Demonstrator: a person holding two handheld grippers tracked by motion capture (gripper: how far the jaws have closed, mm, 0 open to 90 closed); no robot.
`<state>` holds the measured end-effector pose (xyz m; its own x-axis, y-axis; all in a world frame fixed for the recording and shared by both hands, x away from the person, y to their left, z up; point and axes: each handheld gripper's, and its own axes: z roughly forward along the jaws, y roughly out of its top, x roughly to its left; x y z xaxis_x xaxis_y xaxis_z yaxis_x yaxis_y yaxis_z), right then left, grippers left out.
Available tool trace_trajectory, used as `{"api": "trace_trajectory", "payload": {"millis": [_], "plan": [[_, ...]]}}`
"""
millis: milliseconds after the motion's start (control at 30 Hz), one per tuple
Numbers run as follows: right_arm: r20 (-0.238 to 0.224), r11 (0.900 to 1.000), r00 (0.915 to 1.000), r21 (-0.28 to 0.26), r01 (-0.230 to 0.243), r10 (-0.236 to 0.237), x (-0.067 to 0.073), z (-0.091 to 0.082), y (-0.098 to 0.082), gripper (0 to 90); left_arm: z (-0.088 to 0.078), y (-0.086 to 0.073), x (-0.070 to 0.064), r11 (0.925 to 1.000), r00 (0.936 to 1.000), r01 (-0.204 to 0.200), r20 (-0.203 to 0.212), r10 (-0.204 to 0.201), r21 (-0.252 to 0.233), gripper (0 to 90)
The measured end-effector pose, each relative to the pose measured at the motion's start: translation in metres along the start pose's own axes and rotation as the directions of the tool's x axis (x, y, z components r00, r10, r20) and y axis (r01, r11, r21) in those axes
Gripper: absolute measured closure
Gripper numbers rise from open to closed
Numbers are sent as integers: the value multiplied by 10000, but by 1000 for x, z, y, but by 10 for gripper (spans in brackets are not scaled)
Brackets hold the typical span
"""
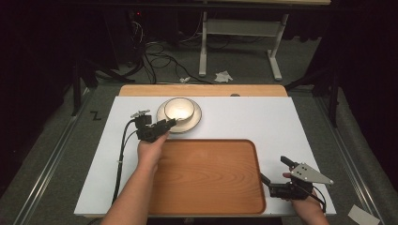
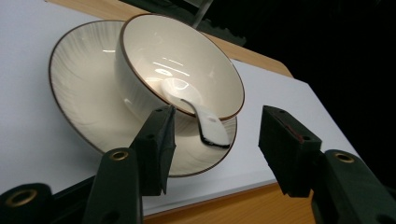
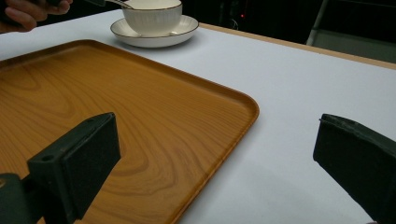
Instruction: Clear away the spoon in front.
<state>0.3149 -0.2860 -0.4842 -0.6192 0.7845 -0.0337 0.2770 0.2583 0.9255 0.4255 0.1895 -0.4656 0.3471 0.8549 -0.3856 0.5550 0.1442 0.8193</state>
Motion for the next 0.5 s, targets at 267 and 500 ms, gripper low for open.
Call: {"api": "trace_trajectory", "payload": {"millis": [267, 500], "plan": [[0, 10000, 10000, -8, -38, 38, 0, 0, 0, 18, 13, 5, 10, 9868, 9863, 1605, 349, -1611, 199, 565], [-14, 10000, 10000, 9, 17, -17, -1, 0, -1, 18, 27, 8, 10, 9796, 9782, 1985, 561, -2000, 301, 609]]}}
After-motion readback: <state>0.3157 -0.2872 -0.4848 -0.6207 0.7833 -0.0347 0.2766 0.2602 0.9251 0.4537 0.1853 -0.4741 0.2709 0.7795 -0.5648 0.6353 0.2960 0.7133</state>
